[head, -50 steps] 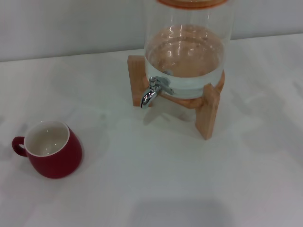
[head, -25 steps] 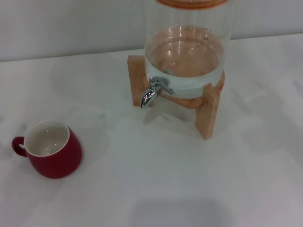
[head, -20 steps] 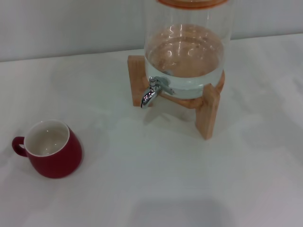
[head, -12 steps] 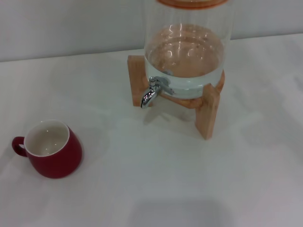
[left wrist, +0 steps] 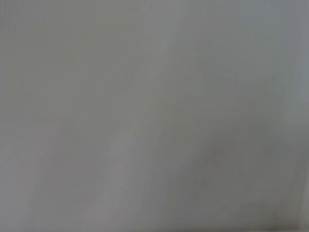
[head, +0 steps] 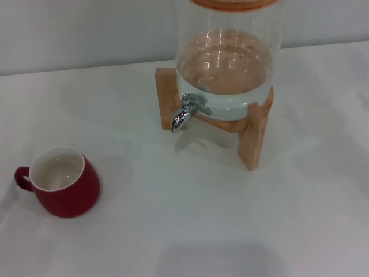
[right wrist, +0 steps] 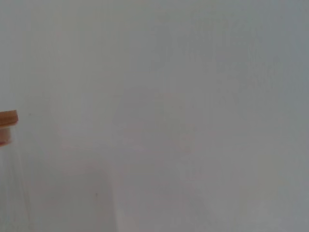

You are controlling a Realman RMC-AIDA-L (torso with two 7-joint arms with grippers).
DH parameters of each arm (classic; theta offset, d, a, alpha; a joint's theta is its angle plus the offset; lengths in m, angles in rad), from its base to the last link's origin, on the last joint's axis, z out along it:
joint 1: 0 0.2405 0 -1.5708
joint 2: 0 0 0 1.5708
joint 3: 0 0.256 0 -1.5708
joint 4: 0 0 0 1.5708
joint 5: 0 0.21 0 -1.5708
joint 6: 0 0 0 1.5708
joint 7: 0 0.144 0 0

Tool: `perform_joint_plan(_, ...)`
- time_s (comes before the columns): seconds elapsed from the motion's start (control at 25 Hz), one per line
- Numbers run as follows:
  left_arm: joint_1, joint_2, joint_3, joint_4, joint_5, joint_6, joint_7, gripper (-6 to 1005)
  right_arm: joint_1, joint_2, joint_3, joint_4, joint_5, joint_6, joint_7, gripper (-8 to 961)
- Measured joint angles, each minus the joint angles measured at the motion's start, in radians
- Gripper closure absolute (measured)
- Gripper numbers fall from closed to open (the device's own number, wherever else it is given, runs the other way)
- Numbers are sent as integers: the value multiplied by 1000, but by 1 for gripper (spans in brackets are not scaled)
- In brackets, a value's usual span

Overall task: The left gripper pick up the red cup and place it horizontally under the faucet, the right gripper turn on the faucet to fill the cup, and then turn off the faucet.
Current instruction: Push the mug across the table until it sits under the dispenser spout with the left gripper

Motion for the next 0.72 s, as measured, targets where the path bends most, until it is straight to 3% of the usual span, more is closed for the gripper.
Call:
perform_joint_plan(0.24, -13, 0, 2, -42, 25, 24, 114, 229, 3, 1, 0, 0, 0, 0, 0, 234)
perform_joint_plan(0.72, -17, 0, 1, -74, 27, 52, 164, 236, 6, 0, 1, 0, 0, -11, 0, 234)
